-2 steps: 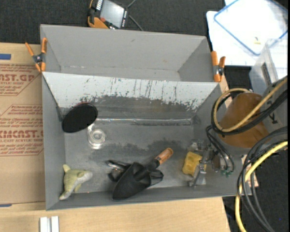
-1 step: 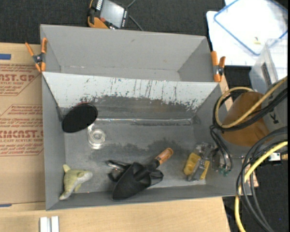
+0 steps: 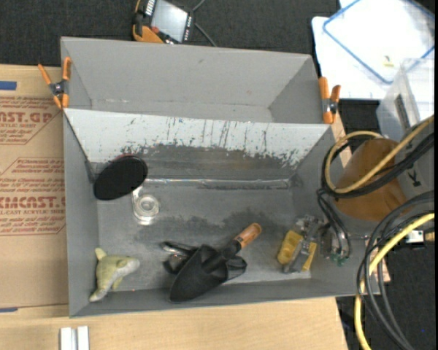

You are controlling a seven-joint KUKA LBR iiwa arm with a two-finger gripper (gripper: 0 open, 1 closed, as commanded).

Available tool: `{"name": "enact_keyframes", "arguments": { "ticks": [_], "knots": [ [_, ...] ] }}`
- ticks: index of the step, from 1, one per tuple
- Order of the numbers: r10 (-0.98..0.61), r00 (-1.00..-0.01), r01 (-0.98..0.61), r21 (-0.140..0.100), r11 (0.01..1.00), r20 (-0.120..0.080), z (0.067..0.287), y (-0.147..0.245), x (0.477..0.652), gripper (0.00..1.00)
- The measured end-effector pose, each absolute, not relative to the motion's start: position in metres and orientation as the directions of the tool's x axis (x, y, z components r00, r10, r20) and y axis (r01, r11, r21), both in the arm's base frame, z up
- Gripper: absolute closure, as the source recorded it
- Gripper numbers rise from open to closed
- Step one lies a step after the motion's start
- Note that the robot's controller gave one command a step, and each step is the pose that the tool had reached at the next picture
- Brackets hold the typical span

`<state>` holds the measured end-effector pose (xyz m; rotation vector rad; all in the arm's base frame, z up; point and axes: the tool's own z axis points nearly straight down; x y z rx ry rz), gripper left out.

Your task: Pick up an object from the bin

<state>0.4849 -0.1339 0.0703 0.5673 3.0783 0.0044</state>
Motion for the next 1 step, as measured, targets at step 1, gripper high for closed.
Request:
{"name": "enact_keyframes", "arguments": {
  "ticks": [1],
  "knots": [
    [0.357, -0.934, 0.357, 0.005, 0.934, -0.003, 0.0884, -0.1330, 0.4827, 1.00]
  ]
}}
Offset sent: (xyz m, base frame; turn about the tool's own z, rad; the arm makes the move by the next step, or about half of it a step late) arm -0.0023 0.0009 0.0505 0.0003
